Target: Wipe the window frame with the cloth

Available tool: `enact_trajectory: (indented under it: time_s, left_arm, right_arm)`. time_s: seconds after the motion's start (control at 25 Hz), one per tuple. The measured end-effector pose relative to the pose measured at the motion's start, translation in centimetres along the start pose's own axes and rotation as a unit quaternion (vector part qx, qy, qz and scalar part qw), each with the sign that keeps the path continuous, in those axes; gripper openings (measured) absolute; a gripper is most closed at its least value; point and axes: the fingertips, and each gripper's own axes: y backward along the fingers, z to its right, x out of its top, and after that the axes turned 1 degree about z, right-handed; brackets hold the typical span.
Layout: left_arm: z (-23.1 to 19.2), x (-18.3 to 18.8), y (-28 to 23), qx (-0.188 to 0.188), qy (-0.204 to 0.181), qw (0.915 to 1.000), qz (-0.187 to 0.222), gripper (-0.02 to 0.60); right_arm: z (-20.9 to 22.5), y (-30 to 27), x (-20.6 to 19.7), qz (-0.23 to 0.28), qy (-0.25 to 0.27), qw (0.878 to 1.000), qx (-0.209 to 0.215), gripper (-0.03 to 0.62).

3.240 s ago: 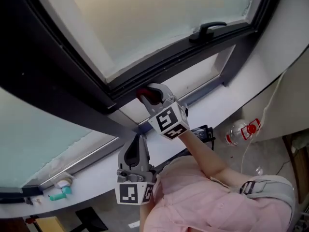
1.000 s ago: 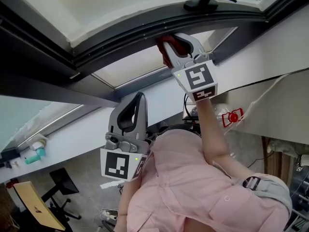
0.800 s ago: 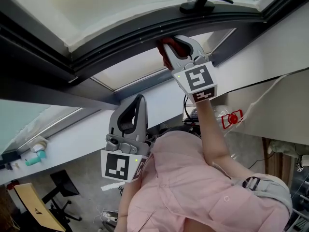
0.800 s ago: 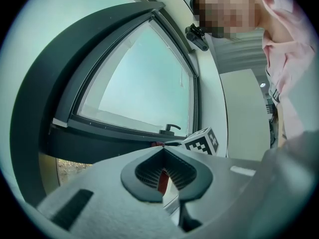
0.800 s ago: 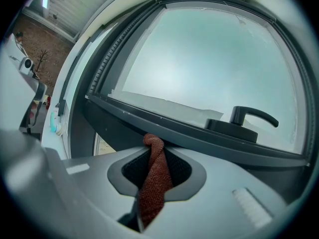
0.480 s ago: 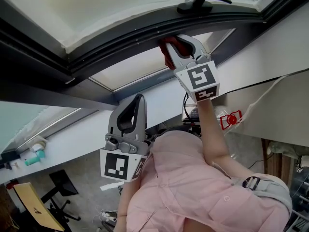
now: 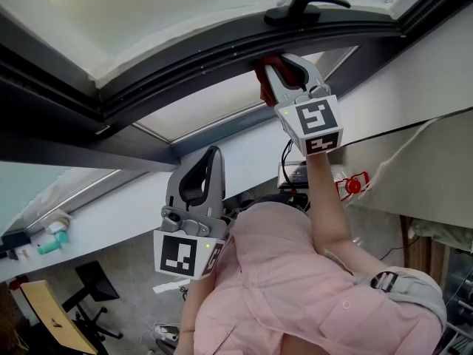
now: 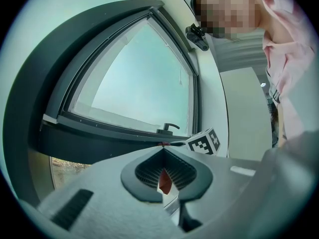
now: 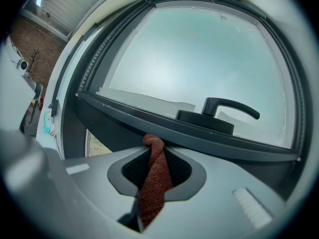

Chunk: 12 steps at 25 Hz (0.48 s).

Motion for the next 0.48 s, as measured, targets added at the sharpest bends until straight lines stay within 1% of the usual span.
enact_trajectory:
  time_s: [0.2, 0.48]
  left_arm:
    - [0.3, -0.2, -0.5, 0.002, -0.001, 1.0, -0.002, -0.005]
    - [0.6, -0.2, -1.1, 0.008, -0.002, 1.0, 0.0, -0.005]
  right_arm:
    - [1.4, 0.3, -0.5, 0.0, -0.01, 1.0, -0.008, 0.066]
    - [1.6, 0.3, -0.5, 0.001, -0.004, 1.0, 0.008, 0.066]
